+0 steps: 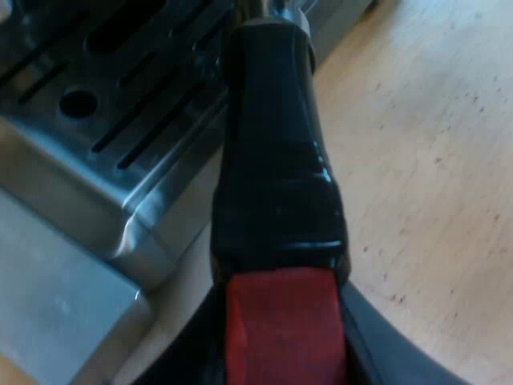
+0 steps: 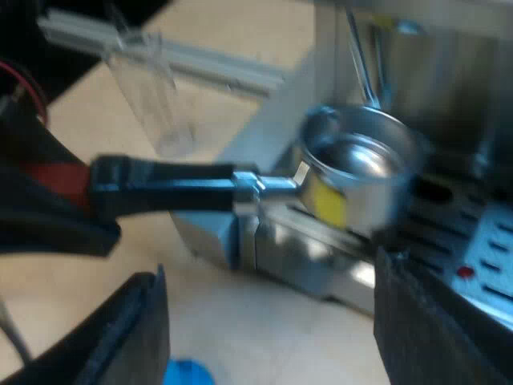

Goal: Put the handle in the coffee machine

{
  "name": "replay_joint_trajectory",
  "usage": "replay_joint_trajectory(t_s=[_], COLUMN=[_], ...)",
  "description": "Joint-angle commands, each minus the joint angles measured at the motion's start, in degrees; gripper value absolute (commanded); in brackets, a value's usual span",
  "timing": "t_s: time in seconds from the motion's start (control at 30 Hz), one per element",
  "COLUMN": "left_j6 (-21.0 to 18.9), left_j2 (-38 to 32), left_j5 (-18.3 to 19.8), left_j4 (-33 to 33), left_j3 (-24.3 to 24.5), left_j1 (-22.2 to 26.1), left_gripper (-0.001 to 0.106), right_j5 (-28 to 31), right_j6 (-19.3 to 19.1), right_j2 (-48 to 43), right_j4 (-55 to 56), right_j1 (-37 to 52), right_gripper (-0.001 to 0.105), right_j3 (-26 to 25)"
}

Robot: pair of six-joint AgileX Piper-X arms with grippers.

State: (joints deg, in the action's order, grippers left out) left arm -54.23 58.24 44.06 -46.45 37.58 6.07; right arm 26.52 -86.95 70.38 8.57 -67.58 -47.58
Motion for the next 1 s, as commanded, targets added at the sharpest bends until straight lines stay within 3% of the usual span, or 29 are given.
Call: replay_joint_trajectory(t_s=[0.03,0.43,0.63,0.8,1.0], left_j6=[2.05,6.72,7.99,12.87,14.41], left_j2=[0.27,8.27,15.29,17.9,20.07], left_j5=[4.32,4.65,7.05,6.88,7.87], left_j4=[1.41,1.33,0.96,-2.04,-2.39], left_j3=[1.02,3.07,8.76,11.14,13.63], left_j1=[-0.18,0.36,4.81,4.43,4.45], left_gripper=[0.001,0.001,0.001,0.001,0.001], right_j5=[0.47,-0.65,13.48,17.01,25.14], right_j6=[-1.64,-0.24,-0.65,-5.96,-9.35], right_j2=[1.3,5.82,10.43,16.46,24.09], right_j4=[-3.97,-7.21,-16.26,-28.07,-42.13], right_j1=[-0.11,-0.11,-0.11,-0.11,-0.11], right_gripper=[0.058,0.058,0.058,0.058,0.058], right_j3=[0.24,0.21,0.21,0.21,0.21])
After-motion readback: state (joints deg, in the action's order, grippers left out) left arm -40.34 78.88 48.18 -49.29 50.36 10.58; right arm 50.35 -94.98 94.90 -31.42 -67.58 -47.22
